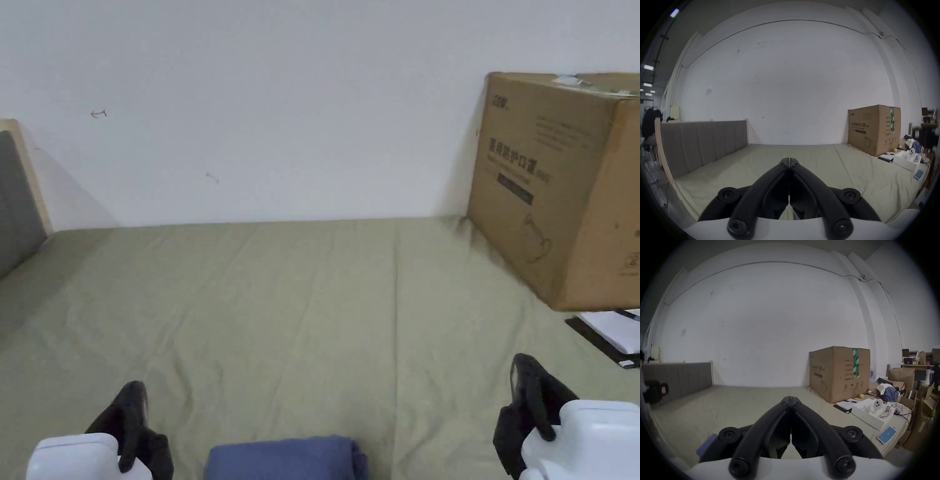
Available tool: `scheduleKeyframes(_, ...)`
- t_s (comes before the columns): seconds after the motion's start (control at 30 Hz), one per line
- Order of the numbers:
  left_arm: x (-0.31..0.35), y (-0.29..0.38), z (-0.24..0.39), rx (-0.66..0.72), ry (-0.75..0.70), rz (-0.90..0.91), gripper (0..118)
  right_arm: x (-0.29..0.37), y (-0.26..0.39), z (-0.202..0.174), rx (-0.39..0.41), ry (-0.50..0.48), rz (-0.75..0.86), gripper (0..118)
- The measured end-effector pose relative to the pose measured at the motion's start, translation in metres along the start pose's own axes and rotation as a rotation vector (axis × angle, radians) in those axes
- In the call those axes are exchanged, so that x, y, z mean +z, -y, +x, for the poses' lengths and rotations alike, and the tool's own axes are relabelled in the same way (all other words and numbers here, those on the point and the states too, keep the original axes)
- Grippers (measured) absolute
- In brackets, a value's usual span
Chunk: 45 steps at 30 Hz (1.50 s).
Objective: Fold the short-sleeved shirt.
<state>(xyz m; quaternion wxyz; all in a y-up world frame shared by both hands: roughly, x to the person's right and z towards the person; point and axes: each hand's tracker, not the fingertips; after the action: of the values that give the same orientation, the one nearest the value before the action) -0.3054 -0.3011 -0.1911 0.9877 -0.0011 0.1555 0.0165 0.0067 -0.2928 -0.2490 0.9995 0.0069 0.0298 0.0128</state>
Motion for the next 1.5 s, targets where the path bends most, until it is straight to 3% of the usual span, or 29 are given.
scheduleKeyframes(0.1,-0.001,0.002,-0.001,-0.029,0.012,-0.012,0,0.000,0.012,0.000,0.091,0.006,-0.027,0)
scheduleKeyframes(0.3,-0.003,-0.002,0.000,-0.030,0.036,-0.025,0,0.008,0.014,0.003,0.067,0.041,-0.014,0)
scheduleKeyframes(0.77,-0.008,0.005,0.003,-0.065,0.052,-0.050,0,0.003,0.016,0.004,0.049,-0.044,-0.069,0)
scheduleKeyframes(0.93,-0.015,0.010,-0.008,-0.088,0.106,-0.107,0,-0.001,0.013,0.008,0.022,-0.025,-0.094,0)
scheduleKeyframes(1.0,-0.017,0.009,-0.018,-0.050,0.108,-0.126,0,-0.011,0.010,0.004,0.011,-0.111,-0.105,0)
scheduleKeyframes(1.1,-0.033,0.007,-0.040,0.068,0.183,-0.232,0,-0.052,0.010,-0.021,0.046,-0.392,-0.295,0)
scheduleKeyframes(1.17,-0.051,0.011,-0.058,0.152,0.238,-0.366,0,-0.093,0.025,-0.052,0.094,-0.537,-0.602,0)
scheduleKeyframes(1.27,-0.075,0.026,-0.082,0.288,0.299,-0.485,0,-0.141,0.070,-0.092,0.118,-0.608,-0.939,0)
scheduleKeyframes(1.33,-0.097,0.039,-0.097,0.368,0.362,-0.588,0,-0.159,0.098,-0.107,0.128,-0.616,-1.035,0)
scheduleKeyframes(1.43,-0.136,0.066,-0.112,0.521,0.459,-0.786,0,-0.175,0.136,-0.126,0.293,-0.510,-1.164,0)
scheduleKeyframes(1.5,-0.162,0.093,-0.121,0.663,0.562,-0.907,0,-0.177,0.140,-0.127,0.244,-0.533,-1.149,0)
